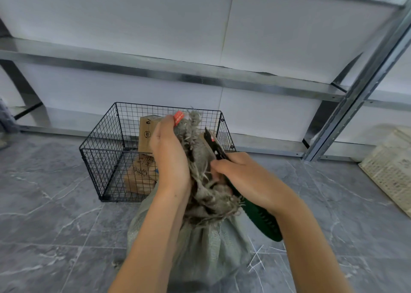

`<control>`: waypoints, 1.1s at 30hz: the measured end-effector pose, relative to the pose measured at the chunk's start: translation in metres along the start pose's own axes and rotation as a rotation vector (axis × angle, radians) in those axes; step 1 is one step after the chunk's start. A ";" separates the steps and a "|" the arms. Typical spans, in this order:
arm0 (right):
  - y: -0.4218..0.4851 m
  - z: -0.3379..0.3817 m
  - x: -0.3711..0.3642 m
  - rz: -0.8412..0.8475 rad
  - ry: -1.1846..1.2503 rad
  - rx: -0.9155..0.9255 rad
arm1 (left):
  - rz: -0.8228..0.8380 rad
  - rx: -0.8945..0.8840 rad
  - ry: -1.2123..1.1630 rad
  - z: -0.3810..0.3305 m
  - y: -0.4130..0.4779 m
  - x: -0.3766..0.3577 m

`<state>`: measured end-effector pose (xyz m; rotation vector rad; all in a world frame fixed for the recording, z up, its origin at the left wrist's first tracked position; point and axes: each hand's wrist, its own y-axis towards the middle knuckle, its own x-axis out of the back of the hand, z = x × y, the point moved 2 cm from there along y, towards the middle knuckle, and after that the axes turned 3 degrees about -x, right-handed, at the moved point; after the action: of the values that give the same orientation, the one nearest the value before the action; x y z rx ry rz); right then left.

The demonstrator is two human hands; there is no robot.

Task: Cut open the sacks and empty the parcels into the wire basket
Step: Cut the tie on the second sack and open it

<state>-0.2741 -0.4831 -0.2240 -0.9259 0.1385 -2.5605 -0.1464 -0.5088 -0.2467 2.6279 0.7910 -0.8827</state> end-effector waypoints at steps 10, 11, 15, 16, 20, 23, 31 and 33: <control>0.013 -0.018 0.021 -0.495 0.250 0.083 | 0.177 0.129 -0.185 -0.005 -0.003 -0.001; 0.013 -0.019 0.025 -0.560 0.327 0.095 | 0.165 0.128 -0.173 -0.002 0.000 0.001; 0.011 -0.029 0.034 -0.504 0.244 0.053 | 0.059 0.064 0.061 0.002 0.011 0.013; 0.011 -0.032 0.033 -0.369 0.197 0.018 | 0.070 0.099 0.048 0.002 0.010 0.014; 0.011 -0.037 0.011 0.068 0.075 0.063 | 0.109 0.188 -0.082 0.007 0.010 0.014; 0.017 -0.032 -0.003 0.023 0.151 0.149 | 0.175 0.146 -0.106 0.004 0.004 0.009; 0.029 -0.043 -0.009 -0.240 0.447 0.024 | 0.301 0.202 0.217 -0.005 0.020 0.026; 0.033 -0.049 -0.008 -0.288 0.613 -0.032 | 0.239 0.207 0.459 -0.001 0.031 0.035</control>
<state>-0.2883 -0.5125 -0.2745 -0.1448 0.2325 -3.0403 -0.1049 -0.5189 -0.2660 3.0771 0.4794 -0.3124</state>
